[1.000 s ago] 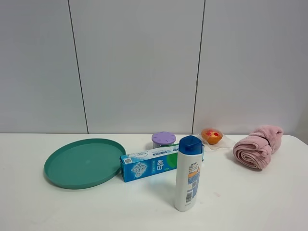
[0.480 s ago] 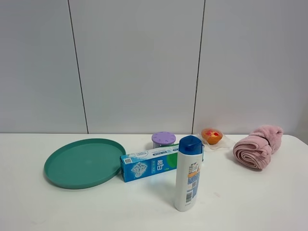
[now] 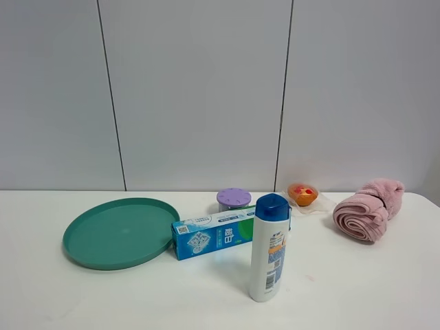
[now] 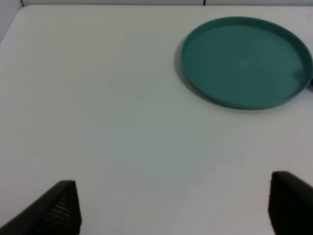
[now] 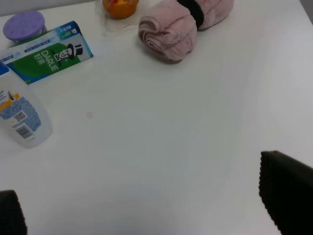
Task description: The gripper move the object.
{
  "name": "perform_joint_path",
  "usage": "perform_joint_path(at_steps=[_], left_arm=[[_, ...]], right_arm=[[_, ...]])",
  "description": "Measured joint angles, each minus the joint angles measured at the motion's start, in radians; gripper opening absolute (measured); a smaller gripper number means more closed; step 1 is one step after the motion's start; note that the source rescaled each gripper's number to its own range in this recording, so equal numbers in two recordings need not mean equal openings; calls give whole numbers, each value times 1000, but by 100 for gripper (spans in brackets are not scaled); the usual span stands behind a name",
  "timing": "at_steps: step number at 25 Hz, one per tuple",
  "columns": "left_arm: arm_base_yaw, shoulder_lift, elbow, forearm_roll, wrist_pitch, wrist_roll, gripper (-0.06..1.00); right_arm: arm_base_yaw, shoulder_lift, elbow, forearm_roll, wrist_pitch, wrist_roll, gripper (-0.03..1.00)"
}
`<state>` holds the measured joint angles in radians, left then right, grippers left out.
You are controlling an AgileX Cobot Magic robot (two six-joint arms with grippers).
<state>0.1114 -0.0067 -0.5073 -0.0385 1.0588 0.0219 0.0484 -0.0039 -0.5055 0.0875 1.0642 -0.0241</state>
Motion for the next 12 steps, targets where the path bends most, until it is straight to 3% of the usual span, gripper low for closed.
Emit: perform_joint_path(at_steps=[12], left_arm=[[0, 0, 0, 0, 0, 0, 23]], right_arm=[[0, 0, 0, 0, 0, 0, 100]])
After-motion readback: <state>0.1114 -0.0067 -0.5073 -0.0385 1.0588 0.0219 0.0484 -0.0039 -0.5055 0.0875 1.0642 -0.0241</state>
